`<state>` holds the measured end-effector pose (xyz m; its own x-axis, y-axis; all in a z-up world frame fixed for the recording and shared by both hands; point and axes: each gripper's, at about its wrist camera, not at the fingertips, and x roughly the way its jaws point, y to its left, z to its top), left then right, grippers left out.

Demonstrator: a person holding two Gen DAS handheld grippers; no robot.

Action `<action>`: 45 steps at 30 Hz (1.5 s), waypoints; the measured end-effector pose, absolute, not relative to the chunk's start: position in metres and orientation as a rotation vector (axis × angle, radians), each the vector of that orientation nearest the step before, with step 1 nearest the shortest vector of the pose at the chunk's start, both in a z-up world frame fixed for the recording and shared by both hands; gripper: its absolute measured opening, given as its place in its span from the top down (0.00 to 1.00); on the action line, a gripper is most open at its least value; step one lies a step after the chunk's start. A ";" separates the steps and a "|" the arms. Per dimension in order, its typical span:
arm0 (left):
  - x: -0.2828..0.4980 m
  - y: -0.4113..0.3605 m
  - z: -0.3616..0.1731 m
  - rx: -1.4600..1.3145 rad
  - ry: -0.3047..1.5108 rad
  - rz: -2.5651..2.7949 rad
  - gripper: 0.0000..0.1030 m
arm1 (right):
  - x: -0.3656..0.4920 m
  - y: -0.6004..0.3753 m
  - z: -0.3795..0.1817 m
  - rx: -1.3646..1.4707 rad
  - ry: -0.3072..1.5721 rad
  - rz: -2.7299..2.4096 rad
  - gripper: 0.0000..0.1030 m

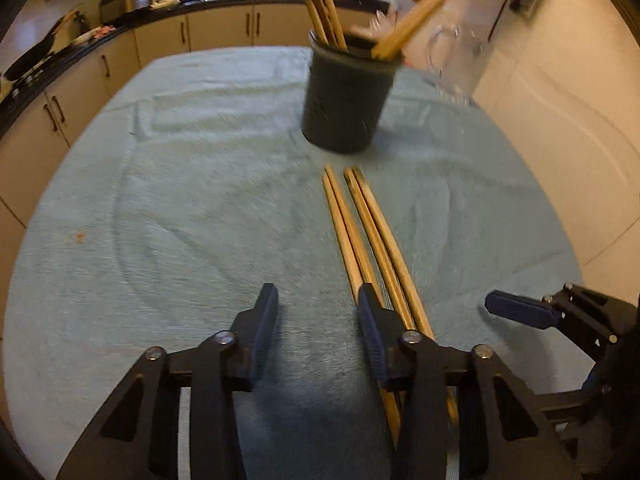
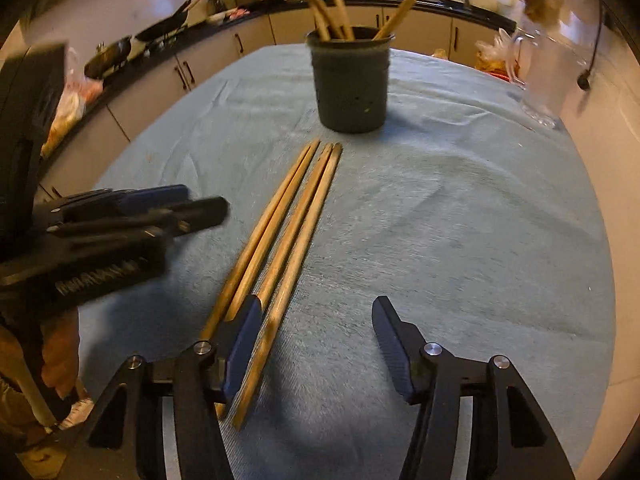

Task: Organize utensils
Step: 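Lower both open tools onto the loose chopsticks on the towel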

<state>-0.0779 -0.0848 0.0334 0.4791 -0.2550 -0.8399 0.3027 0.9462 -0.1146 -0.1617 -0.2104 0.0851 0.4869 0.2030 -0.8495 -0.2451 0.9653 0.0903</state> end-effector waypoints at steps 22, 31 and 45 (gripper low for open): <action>-0.071 -0.102 0.028 0.067 1.014 -0.398 0.78 | -0.151 -0.229 0.070 -0.048 1.002 0.157 0.56; -0.061 -0.096 0.023 0.077 1.076 -0.300 0.93 | -0.157 -0.246 0.072 -0.010 1.017 0.111 0.90; -0.052 -0.078 0.038 0.122 1.197 -0.318 0.92 | -0.167 -0.266 0.078 0.077 1.169 0.180 0.58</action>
<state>-0.0516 -0.0784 0.0376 0.3272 -0.1784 -0.9280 0.3063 0.9490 -0.0744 -0.1674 -0.2663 0.0776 0.3791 0.1808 -0.9075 -0.1011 0.9829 0.1537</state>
